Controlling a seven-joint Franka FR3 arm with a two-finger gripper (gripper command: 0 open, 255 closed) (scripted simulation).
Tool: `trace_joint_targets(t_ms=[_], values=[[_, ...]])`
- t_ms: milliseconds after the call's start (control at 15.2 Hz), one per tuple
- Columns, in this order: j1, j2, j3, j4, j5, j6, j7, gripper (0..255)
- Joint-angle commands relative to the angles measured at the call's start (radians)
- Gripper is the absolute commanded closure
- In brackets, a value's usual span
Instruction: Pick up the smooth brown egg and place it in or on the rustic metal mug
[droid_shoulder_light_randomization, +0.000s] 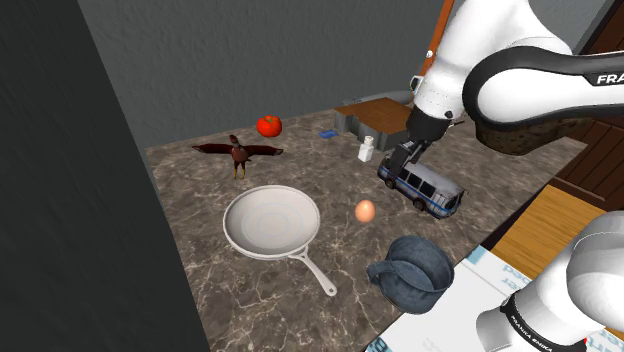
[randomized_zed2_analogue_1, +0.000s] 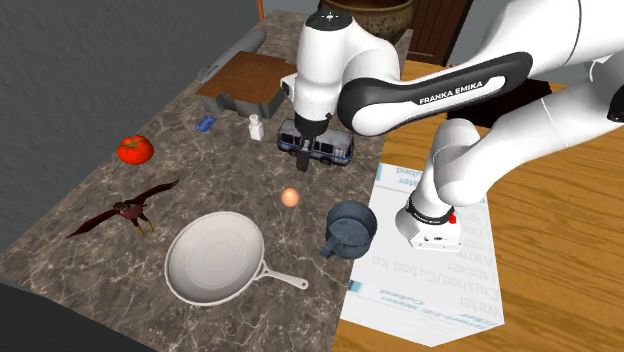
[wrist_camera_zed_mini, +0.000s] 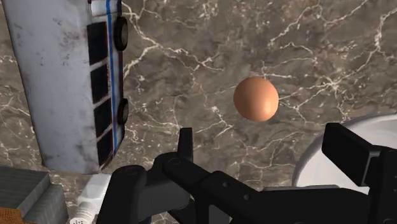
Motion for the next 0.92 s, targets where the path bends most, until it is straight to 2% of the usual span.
trace_joint_targets(t_ms=[0,264,462,858], values=[[0.000,0.037,0.037,-0.037,-0.007,0.090,0.028,0],[-0.015,0.147,0.124,-0.080,-0.042,0.263,0.106,0],[-0.050,0.252,0.202,-0.093,-0.101,0.391,0.188,0],[-0.085,0.327,0.227,-0.110,-0.143,0.481,0.220,0]])
